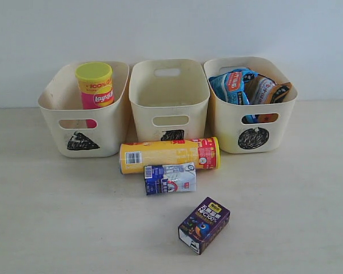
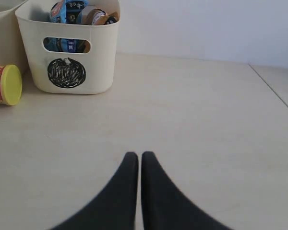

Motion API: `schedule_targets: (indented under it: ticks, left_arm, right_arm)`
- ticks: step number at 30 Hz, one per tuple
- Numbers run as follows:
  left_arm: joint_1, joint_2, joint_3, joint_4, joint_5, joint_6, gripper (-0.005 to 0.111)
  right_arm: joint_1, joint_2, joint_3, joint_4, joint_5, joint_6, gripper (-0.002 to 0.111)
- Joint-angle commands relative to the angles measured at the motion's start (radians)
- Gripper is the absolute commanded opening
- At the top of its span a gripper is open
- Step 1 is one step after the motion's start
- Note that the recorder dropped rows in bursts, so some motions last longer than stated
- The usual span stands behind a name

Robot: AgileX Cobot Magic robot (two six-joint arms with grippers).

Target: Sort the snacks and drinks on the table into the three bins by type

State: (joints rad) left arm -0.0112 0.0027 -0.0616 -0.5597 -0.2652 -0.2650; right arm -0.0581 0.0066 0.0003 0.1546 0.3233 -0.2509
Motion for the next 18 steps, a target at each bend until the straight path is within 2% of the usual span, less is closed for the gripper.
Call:
schedule_targets:
  ticks: [1, 7, 11, 14, 15, 18]
  left_arm:
    - [0.001, 0.04, -0.132, 0.168, 0.073, -0.015, 0.004]
    - [0.001, 0.167, -0.352, 0.42, 0.237, -0.009, 0.004]
    - [0.001, 0.263, -0.503, 0.504, 0.394, 0.018, 0.004]
    - [0.001, 0.35, -0.622, 0.496, 0.579, 0.139, 0.004]
    - [-0.001, 0.413, -0.708, 0.468, 0.705, 0.258, 0.004]
    - [-0.001, 0.525, -0.857, 0.346, 0.897, 0.503, 0.004]
  right_arm:
    - [-0.003, -0.007, 0.0, -0.008, -0.012, 0.005, 0.0]
    - [-0.003, -0.007, 0.0, -0.008, -0.012, 0.005, 0.0]
    - [-0.003, -0.007, 0.0, -0.008, -0.012, 0.005, 0.0]
    - [-0.003, -0.007, 0.0, -0.008, -0.012, 0.005, 0.0]
    - [-0.003, -0.007, 0.0, -0.008, -0.012, 0.005, 0.0]
    - [-0.003, -0.007, 0.0, -0.008, -0.012, 0.005, 0.0]
